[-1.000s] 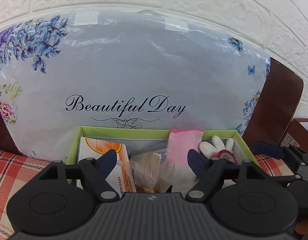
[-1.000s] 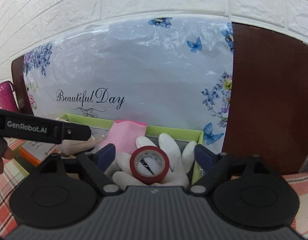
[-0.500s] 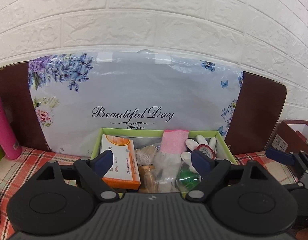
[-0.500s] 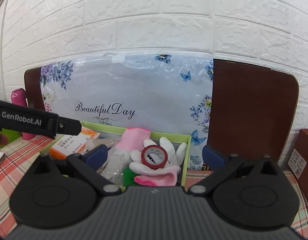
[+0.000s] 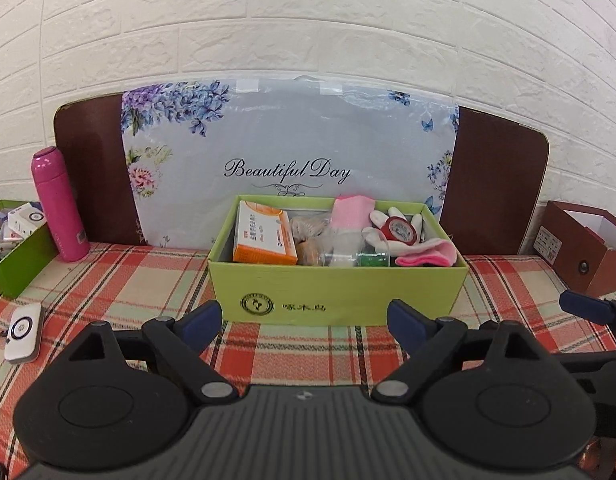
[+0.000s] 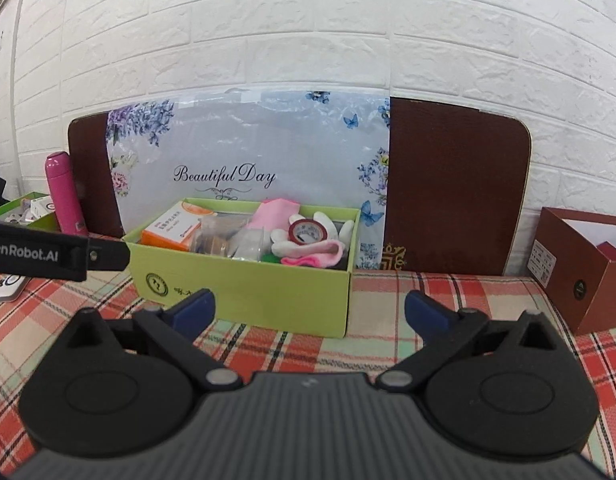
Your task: Organize objects
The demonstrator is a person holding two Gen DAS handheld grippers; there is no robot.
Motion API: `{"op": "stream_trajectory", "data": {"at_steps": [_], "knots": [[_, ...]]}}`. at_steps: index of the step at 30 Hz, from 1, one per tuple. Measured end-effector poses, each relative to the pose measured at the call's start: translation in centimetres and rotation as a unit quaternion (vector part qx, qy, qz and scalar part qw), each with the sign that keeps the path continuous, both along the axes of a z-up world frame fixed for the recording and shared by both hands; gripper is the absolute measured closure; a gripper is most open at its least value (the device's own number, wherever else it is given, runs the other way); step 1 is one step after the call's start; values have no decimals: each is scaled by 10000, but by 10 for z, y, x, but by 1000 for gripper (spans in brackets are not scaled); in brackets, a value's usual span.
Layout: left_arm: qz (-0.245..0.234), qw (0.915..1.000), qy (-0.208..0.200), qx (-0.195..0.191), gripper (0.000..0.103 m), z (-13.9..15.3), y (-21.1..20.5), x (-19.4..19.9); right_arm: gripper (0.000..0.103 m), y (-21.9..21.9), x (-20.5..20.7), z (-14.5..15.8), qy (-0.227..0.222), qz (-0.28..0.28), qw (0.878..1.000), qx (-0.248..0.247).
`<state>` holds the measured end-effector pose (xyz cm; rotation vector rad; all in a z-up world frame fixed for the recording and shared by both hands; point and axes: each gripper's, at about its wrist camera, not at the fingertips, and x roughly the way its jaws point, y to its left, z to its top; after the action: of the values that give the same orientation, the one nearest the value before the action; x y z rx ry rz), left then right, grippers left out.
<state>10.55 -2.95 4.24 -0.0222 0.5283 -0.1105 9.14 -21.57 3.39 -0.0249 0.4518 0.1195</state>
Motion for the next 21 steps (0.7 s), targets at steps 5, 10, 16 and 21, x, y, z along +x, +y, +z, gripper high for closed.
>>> {"op": "stream_trajectory", "data": {"at_steps": [5, 10, 16, 21], "knots": [[185, 9996, 147, 138, 10, -14, 6, -17, 0, 5, -17, -7, 157, -29, 9999, 31], [255, 9989, 290, 274, 10, -28, 12, -27, 0, 9, -27, -11, 285, -1, 9995, 111], [260, 9980, 460, 334, 10, -39, 16, -33, 0, 11, -40, -15, 367, -41, 9992, 157], [254, 9977, 510, 373, 10, -44, 16, -43, 0, 12, -48, -19, 453, -65, 9988, 169]]}}
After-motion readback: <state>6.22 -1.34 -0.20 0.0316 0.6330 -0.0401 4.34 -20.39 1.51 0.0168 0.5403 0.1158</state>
